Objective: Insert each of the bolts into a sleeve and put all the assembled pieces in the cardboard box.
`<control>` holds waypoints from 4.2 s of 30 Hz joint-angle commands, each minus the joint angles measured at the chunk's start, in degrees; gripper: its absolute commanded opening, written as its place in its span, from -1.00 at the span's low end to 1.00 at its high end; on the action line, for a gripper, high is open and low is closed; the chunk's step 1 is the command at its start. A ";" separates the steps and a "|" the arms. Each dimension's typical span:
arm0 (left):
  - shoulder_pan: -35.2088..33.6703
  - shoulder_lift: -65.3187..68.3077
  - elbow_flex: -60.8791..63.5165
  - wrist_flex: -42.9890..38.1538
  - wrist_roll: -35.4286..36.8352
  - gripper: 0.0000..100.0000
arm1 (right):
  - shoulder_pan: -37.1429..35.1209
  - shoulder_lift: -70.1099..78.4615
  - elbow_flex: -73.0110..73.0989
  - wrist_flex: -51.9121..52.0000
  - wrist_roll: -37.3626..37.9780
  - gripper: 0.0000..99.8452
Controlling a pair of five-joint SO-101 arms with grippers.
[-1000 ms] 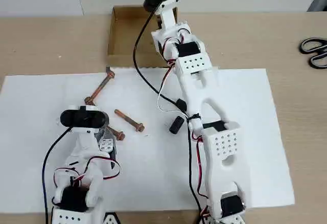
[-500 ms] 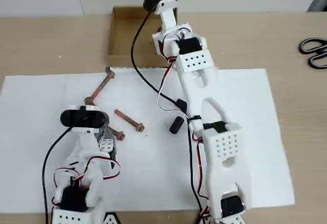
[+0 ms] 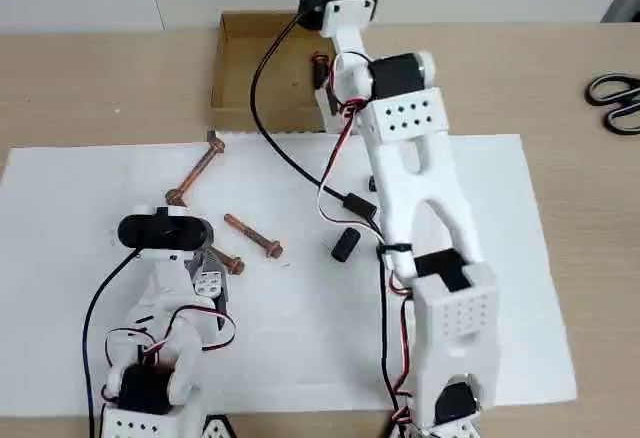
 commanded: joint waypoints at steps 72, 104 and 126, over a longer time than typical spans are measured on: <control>-0.18 -0.53 -0.22 -1.32 -0.09 -0.99 | 7.78 14.37 11.43 -4.44 55.56 -0.73; -0.18 -0.53 -0.22 -1.32 -0.09 -0.99 | 8.66 -6.55 11.78 5.41 11.08 -0.99; -0.09 9.67 -24.04 8.88 -0.35 -0.99 | 12.26 -56.57 61.71 2.42 -13.54 -0.99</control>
